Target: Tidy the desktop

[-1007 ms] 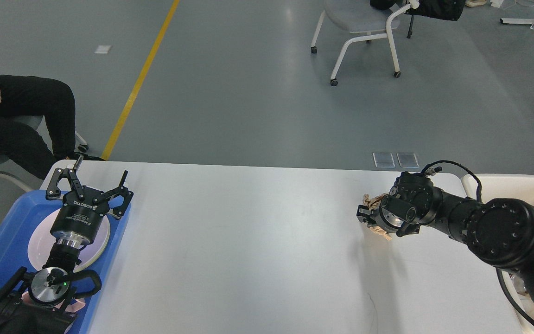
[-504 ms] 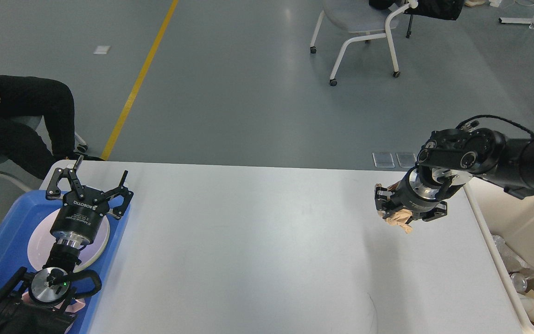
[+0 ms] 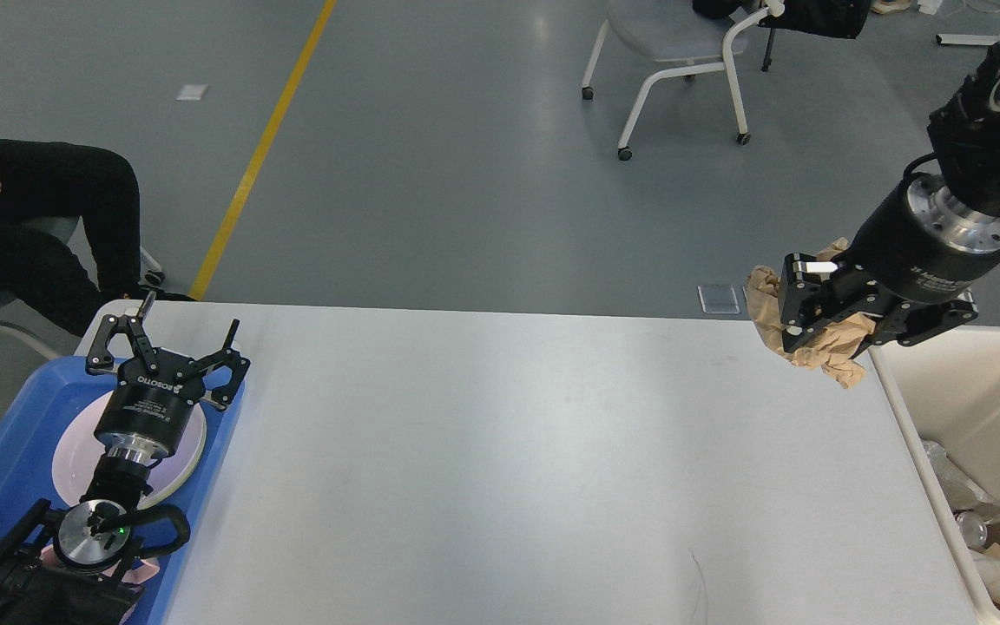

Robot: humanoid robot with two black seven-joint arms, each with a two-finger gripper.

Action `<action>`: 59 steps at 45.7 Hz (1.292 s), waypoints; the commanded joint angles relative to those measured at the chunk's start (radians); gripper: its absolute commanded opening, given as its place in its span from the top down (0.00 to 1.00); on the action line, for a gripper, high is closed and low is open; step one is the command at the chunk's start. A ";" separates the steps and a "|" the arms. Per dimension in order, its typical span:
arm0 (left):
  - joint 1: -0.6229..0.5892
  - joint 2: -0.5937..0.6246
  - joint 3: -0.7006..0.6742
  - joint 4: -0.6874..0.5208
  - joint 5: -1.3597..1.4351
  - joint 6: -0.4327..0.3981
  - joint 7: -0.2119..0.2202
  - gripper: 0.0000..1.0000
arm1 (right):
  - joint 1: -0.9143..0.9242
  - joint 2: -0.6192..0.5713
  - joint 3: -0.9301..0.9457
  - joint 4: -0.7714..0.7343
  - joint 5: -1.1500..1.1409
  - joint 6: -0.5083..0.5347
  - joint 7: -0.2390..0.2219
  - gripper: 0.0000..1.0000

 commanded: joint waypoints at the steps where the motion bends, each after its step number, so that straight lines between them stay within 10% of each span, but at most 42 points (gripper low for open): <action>1: 0.001 0.000 0.000 0.001 0.000 0.000 0.000 0.04 | 0.139 0.060 -0.083 0.082 0.029 0.008 0.017 1.00; 16: 0.001 0.000 0.000 0.001 0.000 0.000 -0.001 0.04 | 0.180 0.137 -0.275 0.072 0.118 0.002 0.127 1.00; 35: 0.000 0.000 0.000 0.001 0.000 0.000 -0.001 0.04 | 0.136 0.005 -0.339 0.039 0.106 -0.081 0.122 1.00; 50: 0.000 0.000 0.000 0.001 0.000 0.000 0.000 0.04 | -0.316 -0.311 -0.343 -0.289 0.086 -0.279 0.104 1.00; 59: 0.000 0.000 0.000 0.001 0.000 0.000 0.000 0.04 | -0.727 -0.383 -0.157 -0.418 0.092 -0.587 0.104 1.00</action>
